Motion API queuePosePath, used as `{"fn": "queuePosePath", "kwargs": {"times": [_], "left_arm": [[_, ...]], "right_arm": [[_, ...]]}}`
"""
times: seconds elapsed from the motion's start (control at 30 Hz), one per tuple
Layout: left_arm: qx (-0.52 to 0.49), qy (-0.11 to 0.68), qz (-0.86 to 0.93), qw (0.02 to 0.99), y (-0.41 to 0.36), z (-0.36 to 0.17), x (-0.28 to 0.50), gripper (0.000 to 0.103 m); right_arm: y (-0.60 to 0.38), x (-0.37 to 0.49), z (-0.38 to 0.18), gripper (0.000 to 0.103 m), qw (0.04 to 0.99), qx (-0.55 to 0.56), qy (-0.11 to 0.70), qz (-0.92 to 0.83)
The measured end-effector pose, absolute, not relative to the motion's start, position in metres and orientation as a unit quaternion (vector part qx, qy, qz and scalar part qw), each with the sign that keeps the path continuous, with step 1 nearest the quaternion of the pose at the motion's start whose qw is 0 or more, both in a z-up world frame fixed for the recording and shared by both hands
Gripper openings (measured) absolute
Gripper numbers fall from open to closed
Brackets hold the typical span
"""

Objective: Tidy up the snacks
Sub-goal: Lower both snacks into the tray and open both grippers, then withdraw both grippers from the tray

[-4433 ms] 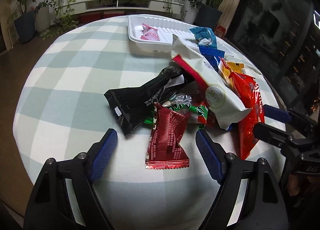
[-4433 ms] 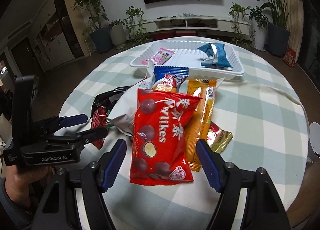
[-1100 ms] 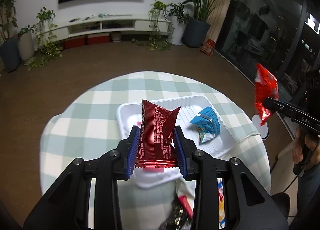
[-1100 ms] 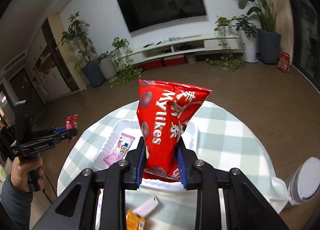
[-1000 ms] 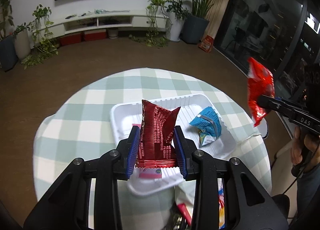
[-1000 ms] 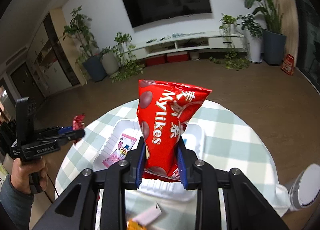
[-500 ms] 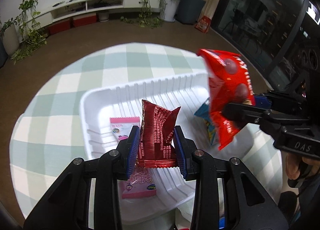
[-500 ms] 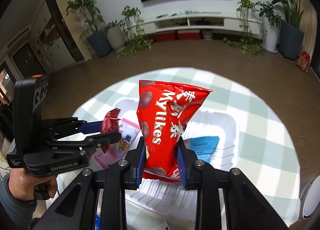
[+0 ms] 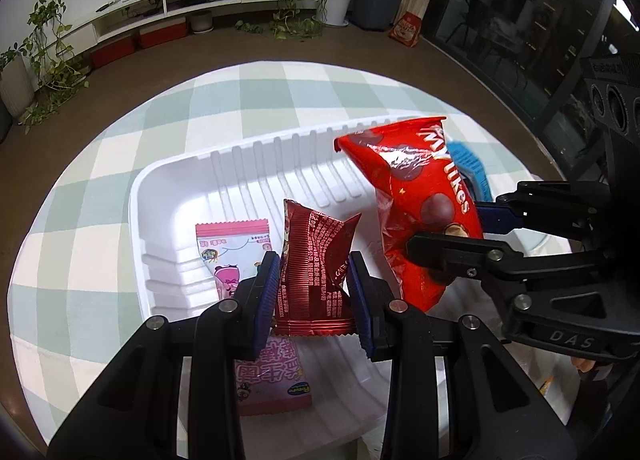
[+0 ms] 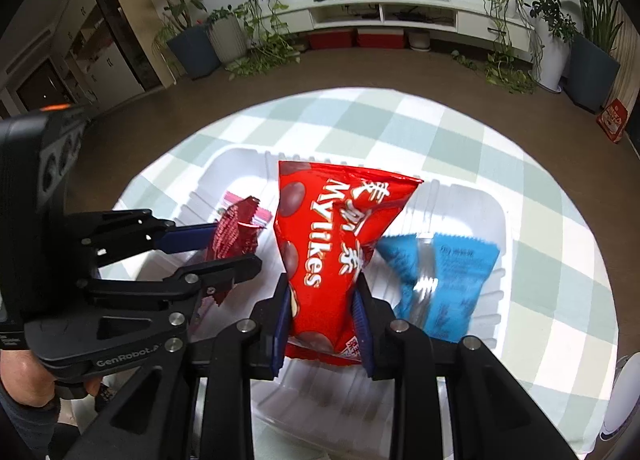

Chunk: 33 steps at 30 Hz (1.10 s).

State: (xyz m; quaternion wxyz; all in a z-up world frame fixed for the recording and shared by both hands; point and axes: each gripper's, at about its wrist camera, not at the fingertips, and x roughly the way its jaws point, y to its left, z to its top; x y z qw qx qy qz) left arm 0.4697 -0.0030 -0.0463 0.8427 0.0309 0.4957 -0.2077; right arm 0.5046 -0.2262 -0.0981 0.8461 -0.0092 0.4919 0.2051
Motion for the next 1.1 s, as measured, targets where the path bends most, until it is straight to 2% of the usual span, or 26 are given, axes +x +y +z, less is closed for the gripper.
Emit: {"fn": "queuePosePath", "kwargs": {"times": [0.67,0.73,0.77,0.8,0.9,0.97,1.1], "left_arm": [[0.054,0.510,-0.197,0.835,-0.008,-0.071,0.476,0.034],[0.054,0.510,-0.194,0.836,-0.007,-0.071,0.476,0.034],[0.054,0.510,-0.194,0.836,-0.007,-0.071,0.476,0.036],[0.054,0.510,-0.194,0.836,-0.006,-0.070,0.475,0.044],[0.054,0.506,-0.191,0.839,-0.004,-0.069,0.475,0.050],[0.054,0.505,-0.191,0.840,-0.003,-0.068,0.473,0.053],[0.051,0.501,-0.188,0.843,-0.001,-0.064,0.471,0.054]], "right_arm": [[-0.218,0.502,-0.114,0.032,0.846,-0.033,0.497,0.191],[-0.217,0.502,-0.113,0.035,0.846,-0.034,0.497,0.190],[-0.217,0.502,-0.113,0.035,0.846,-0.035,0.497,0.189],[-0.217,0.502,-0.112,0.035,0.846,-0.035,0.497,0.189],[-0.218,0.501,-0.110,0.035,0.848,-0.036,0.495,0.187],[-0.220,0.500,-0.108,0.036,0.849,-0.035,0.492,0.188],[-0.222,0.498,-0.102,0.044,0.853,-0.032,0.487,0.186]]}}
